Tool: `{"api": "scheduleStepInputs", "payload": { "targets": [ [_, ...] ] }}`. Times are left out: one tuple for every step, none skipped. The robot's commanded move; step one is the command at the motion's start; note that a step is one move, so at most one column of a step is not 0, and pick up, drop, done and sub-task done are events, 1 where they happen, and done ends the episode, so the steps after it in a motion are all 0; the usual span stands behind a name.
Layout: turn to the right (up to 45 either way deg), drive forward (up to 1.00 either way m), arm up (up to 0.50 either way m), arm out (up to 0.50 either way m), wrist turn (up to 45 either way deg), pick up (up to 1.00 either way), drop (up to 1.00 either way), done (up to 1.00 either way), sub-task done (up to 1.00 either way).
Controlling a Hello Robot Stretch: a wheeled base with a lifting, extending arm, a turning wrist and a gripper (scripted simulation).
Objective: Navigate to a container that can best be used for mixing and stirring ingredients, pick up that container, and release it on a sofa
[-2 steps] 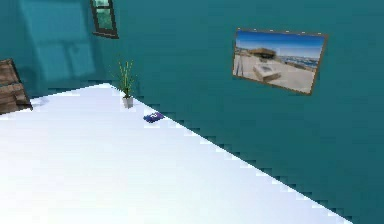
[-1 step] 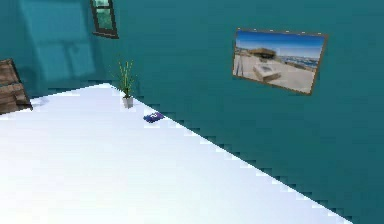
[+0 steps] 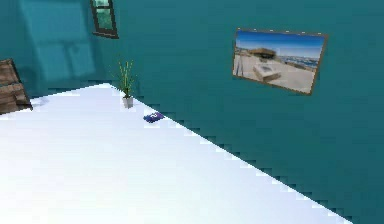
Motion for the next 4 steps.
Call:
{"api": "scheduleStepInputs", "payload": {
  "targets": [
    [0.0, 0.00, 0.50, 0.00, 0.0, 0.00, 0.00, 0.00, 0.00],
    [0.0, 0.00, 0.20, 0.00, 0.0, 0.00, 0.00, 0.00, 0.00],
    [0.0, 0.00, 0.00, 0.00, -45.0, 0.00, 0.00, 0.00, 0.00],
    [0.0, 0.00, 0.00, 0.00, -45.0, 0.00, 0.00, 0.00, 0.00]
  ]
}}
